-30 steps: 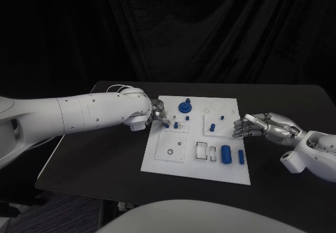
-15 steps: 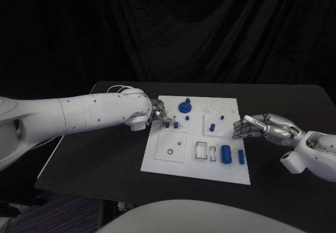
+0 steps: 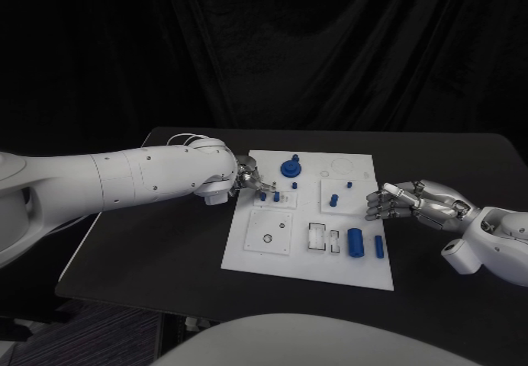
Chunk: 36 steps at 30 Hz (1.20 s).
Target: Assemble the parts on the task board
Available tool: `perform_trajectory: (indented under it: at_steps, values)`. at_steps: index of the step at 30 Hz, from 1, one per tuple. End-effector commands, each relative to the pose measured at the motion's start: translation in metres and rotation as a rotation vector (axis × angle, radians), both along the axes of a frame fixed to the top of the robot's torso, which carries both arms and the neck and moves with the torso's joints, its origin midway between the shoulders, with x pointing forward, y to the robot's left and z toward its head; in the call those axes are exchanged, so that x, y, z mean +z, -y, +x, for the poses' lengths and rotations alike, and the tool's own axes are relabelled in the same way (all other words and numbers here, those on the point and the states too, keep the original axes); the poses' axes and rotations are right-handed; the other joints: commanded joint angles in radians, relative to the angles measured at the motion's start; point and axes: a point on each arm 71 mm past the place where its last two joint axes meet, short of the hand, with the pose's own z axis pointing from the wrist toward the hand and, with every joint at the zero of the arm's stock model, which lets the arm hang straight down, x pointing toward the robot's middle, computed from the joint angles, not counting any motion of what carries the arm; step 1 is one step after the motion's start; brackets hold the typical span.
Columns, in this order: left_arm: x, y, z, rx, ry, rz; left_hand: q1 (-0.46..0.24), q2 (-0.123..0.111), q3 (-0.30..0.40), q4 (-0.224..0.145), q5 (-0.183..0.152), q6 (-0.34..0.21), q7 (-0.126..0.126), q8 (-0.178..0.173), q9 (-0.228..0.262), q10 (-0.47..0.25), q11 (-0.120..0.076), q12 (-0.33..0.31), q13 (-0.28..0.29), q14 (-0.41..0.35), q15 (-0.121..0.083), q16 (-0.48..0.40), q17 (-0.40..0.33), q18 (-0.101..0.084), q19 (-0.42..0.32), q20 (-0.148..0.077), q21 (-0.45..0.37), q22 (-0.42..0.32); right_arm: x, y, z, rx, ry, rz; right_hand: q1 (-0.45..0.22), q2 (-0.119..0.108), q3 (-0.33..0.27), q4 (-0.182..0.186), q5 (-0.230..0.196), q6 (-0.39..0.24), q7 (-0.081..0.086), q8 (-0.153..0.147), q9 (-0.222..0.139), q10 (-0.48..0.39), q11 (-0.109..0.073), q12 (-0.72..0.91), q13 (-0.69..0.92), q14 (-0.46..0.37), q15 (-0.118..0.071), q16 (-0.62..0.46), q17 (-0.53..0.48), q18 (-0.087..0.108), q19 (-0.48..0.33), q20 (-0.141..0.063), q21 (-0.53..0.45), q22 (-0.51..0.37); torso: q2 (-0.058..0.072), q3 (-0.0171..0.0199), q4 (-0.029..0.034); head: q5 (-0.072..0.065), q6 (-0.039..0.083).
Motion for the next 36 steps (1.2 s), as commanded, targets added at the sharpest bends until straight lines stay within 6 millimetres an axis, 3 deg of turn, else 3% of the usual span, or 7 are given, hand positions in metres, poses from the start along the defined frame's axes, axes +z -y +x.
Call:
perform_trajectory:
  at_steps: [1, 16, 21, 24, 28, 34, 36]
  values:
    - [-0.004, -0.002, -0.002, -0.001, 0.004, -0.004, -0.054, 0.024, -0.053, 0.003, 0.009, 0.0, 0.001, 0.023, 0.01, 0.106, 0.003, 0.004, 0.263, 0.106, 0.005, 0.003, 0.263, 0.006, 0.001, 0.003, 0.009, 0.144, -0.002, 0.0, -0.002, 0.014, -0.023, -0.013, 0.012, 0.002, 0.005, 0.001, 0.004, 0.001, 0.084, 0.005, 0.001, 0.002, -0.008, -0.004, 0.001, -0.005, -0.003, -0.005, 0.002, -0.006, -0.007, 0.001, -0.003, -0.002, 0.0, -0.0002, 0.0007, 0.001, 0.0]
    - [0.029, -0.007, 0.012, -0.024, 0.486, -0.283, -0.083, 0.127, -0.276, 0.0, -0.016, -0.027, -0.025, 0.222, 0.164, 0.106, -0.019, 0.004, 0.263, 0.106, -0.015, 0.003, 0.263, -0.025, 0.068, -0.014, 0.169, 0.185, -0.001, 0.003, -0.002, 0.004, -0.011, -0.006, 0.013, 0.002, 0.006, 0.001, 0.004, 0.002, 0.085, 0.006, 0.002, 0.004, -0.009, -0.003, 0.001, -0.004, -0.004, -0.004, 0.002, -0.006, -0.007, 0.001, -0.003, -0.002, 0.001, 0.0002, 0.0008, -0.008, 0.0]
    - [0.048, -0.01, 0.011, -0.112, 0.716, -0.381, 0.075, 0.125, -0.302, -0.003, 0.224, -0.091, -0.014, 0.195, 0.156, 0.106, -0.008, 0.003, 0.263, 0.106, -0.005, 0.003, 0.263, -0.012, 0.025, -0.009, 0.108, 0.168, 0.002, 0.01, -0.003, -0.023, 0.015, -0.004, 0.013, 0.001, 0.006, 0.001, 0.004, 0.002, 0.085, 0.006, 0.002, 0.005, -0.008, -0.002, 0.001, -0.004, -0.004, -0.004, 0.002, -0.005, -0.007, 0.001, -0.003, -0.002, 0.001, -0.0001, 0.0001, -0.011, 0.0]
    - [0.054, -0.009, 0.008, -0.183, 0.793, -0.424, 0.152, 0.119, -0.291, -0.008, 0.27, -0.093, -0.01, 0.183, 0.145, 0.082, -0.003, -0.022, 0.246, 0.106, 0.001, 0.003, 0.263, -0.013, 0.017, -0.002, 0.109, 0.168, 0.004, 0.013, -0.004, -0.039, 0.032, -0.003, 0.013, 0.001, 0.006, 0.001, 0.004, 0.002, 0.084, 0.006, 0.002, 0.005, -0.008, -0.002, 0.001, -0.004, -0.004, -0.003, 0.002, -0.005, -0.007, 0.001, -0.003, -0.002, 0.001, -0.0001, -0.0002, -0.012, 0.0]
    - [0.06, -0.002, 0.005, -0.284, 0.848, -0.473, 0.32, 0.094, -0.26, -0.004, 0.327, -0.128, 0.012, 0.113, 0.086, -0.09, 0.026, -0.192, 0.14, 0.106, 0.028, 0.003, 0.263, -0.013, -0.01, 0.017, 0.117, 0.169, 0.005, 0.017, -0.004, -0.056, 0.047, -0.004, 0.013, 0.001, 0.006, 0.001, 0.004, 0.003, 0.084, 0.007, 0.002, 0.005, -0.008, -0.002, 0.002, -0.003, -0.004, -0.003, 0.002, -0.005, -0.006, 0.001, -0.002, -0.002, 0.001, -0.0006, -0.0004, -0.013, 0.0]
    - [0.058, 0.014, 0.009, -0.413, 0.812, -0.478, 0.565, 0.052, -0.138, -0.016, 0.351, -0.181, 0.072, 0.004, -0.001, -0.715, 0.091, -0.794, -0.227, 0.069, 0.085, -0.014, 0.231, -0.019, -0.061, 0.063, 0.122, 0.165, 0.006, 0.016, -0.004, -0.054, 0.053, -0.001, 0.014, 0.0, 0.006, 0.001, 0.004, 0.003, 0.083, 0.007, 0.002, 0.006, -0.008, -0.002, 0.002, -0.002, -0.004, -0.002, 0.003, -0.005, -0.005, 0.001, -0.002, -0.002, 0.0, 0.0, 0.0, -0.016, 0.0]
    - [0.056, 0.021, 0.011, -0.46, 0.797, -0.428, 0.62, 0.041, -0.09, -0.036, 0.341, -0.193, 0.08, -0.021, -0.019, -0.737, 0.094, -0.818, -0.25, 0.071, 0.089, -0.013, 0.231, -0.03, -0.012, 0.066, 0.191, 0.185, 0.006, 0.015, -0.004, -0.05, 0.052, 0.002, 0.014, 0.0, 0.006, 0.001, 0.004, 0.003, 0.083, 0.007, 0.002, 0.006, -0.008, -0.002, 0.002, -0.002, -0.004, -0.002, 0.003, -0.005, -0.005, 0.001, -0.002, -0.002, 0.001, 0.0006, -0.0009, -0.017, 0.0]
